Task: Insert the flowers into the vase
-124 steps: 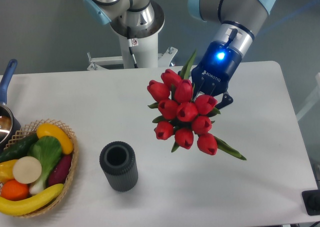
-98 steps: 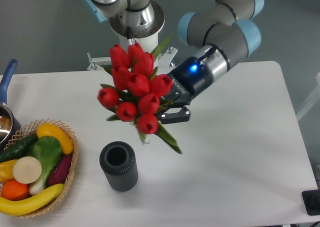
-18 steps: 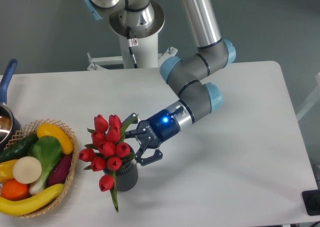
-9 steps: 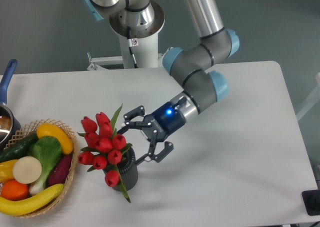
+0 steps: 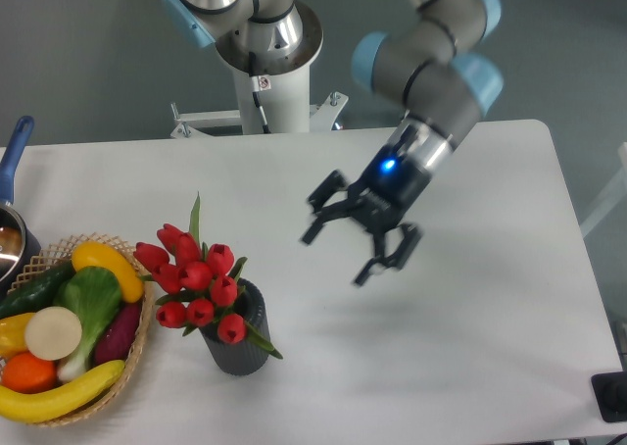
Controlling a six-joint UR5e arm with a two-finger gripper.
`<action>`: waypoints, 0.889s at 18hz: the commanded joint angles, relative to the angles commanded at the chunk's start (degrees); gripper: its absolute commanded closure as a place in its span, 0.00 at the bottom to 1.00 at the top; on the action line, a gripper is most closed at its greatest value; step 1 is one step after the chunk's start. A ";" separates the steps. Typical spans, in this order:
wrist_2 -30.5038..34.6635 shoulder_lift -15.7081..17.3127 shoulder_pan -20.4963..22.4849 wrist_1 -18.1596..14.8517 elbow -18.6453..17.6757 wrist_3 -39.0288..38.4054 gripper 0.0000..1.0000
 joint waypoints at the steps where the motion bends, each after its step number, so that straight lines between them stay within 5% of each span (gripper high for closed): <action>1: 1.67 1.75 0.35 -0.17 0.00 -0.09 0.00; 3: 6.85 5.79 1.14 -2.53 0.09 -0.44 0.00; 5: 13.34 8.44 1.50 -9.46 1.57 0.25 0.00; 9: 23.56 9.68 1.50 -18.08 5.88 3.41 0.00; 13: 31.28 10.21 2.98 -29.25 11.06 16.22 0.00; 16: 37.88 11.43 4.05 -31.90 12.22 26.07 0.00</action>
